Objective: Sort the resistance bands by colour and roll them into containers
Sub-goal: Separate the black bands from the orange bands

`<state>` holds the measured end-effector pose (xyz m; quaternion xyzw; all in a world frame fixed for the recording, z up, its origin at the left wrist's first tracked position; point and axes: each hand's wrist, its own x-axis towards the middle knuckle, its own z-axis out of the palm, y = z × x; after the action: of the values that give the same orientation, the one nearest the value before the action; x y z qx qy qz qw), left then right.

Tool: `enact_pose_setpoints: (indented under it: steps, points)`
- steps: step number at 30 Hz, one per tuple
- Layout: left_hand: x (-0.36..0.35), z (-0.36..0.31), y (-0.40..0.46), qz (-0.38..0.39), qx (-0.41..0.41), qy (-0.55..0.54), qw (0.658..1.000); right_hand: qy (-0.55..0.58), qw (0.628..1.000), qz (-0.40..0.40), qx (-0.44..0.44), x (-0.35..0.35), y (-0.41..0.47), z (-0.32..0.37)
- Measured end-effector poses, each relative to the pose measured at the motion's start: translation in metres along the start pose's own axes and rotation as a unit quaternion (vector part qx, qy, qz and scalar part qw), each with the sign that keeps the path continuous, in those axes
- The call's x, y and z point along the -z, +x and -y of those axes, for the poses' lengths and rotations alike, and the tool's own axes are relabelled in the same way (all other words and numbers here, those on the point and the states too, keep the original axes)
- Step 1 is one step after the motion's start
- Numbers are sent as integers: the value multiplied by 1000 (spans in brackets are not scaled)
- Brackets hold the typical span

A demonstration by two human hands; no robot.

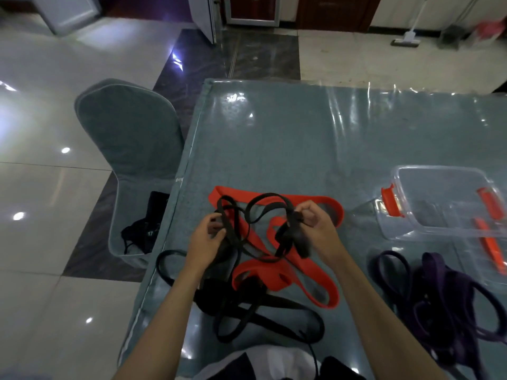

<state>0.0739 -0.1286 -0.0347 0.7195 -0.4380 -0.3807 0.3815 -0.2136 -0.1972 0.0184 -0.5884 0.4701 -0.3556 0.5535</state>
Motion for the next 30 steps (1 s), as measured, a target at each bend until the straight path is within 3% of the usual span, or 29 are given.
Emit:
enact_pose_setpoints:
  steps: [5, 9, 14, 18, 20, 24, 30]
  points:
    - [-10, -3, 9, 12, 23, -27, 999, 81, 996, 16, 26, -4, -4, 47]
    - [-25, -11, 12, 92, -51, -50, 993, 73, 996, 26, 38, -1, -5, 60]
    - [-42, -17, 16, 102, -147, 133, 975, -86, 996, -3, 11, 2, 5, 55]
    - [-45, -5, 10, 161, -77, 311, 933, -182, 982, -1, -52, -12, 13, 26]
    - [-47, 0, 2, 173, -86, 347, 918, -215, 974, 1, -76, -20, 13, 10]
    - [-47, -4, -11, 136, -128, 304, 934, -260, 955, 25, -139, -37, 10, -13]
    - [-40, 8, -11, 104, -125, 131, 978, -298, 928, 95, -200, -70, 5, -28]
